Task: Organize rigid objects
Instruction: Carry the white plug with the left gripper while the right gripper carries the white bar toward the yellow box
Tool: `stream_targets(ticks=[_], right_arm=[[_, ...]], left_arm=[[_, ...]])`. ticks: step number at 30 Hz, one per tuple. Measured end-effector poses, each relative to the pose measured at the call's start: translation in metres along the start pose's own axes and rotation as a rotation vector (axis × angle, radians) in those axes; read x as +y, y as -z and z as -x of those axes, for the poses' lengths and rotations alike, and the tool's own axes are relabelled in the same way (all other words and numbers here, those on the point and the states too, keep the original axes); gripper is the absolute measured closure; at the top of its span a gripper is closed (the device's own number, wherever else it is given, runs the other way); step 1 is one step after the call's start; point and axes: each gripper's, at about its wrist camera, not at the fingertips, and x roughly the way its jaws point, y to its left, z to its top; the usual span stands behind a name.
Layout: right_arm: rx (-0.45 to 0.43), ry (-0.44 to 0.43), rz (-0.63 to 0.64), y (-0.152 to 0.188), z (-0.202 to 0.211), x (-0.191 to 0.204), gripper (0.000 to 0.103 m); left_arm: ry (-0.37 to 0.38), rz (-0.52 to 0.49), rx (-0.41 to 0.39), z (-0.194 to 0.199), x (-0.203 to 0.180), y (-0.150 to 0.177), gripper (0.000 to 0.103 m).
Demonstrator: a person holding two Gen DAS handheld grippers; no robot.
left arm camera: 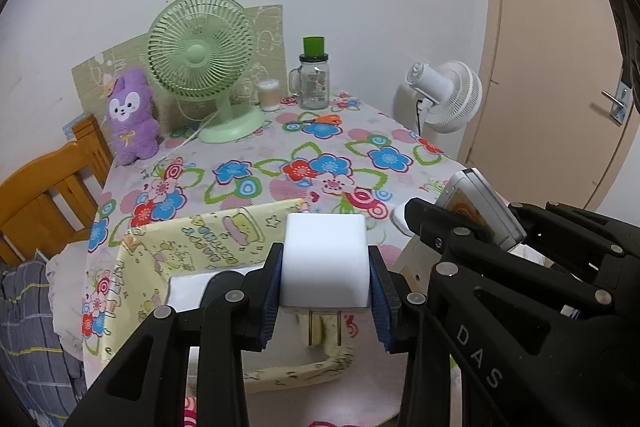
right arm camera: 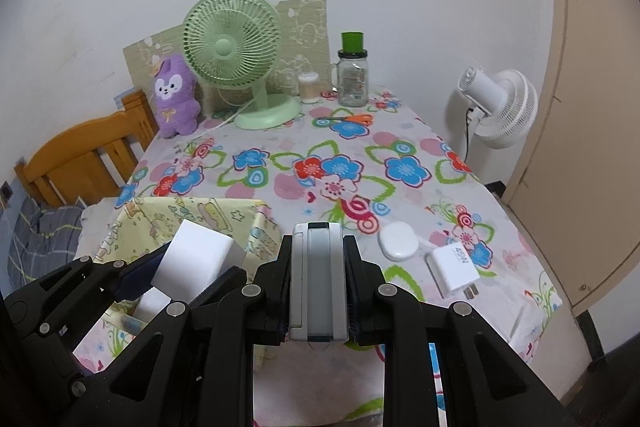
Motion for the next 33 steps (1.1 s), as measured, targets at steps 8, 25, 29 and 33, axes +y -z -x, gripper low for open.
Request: stream_targets(ticks=[8,25,29,33], right_arm=[[-0.020,-0.024,0.028,-0.013,0.001,0.021,0.078],[-0.054,-0.030,0.092,-0.029,0.005,0.063,0.078],[-0.064,-0.025,0.095,-0.034,0.007,0.067,0.078],[-0.050,-0.034,0.091,-0.035,0.002,0.072,0.078]], left_arm=[[-0.024,0.014,-0.019,0.008,0.020,-0.006,0.063],[-0.031,0.040,-0.045,0.022,0.054,-0.011,0.063],[-0.025,0.043,-0.051,0.024,0.058,-0.013,0.063],[-0.024,0.040,-0.043,0.021,0.064,-0.012,0.063]])
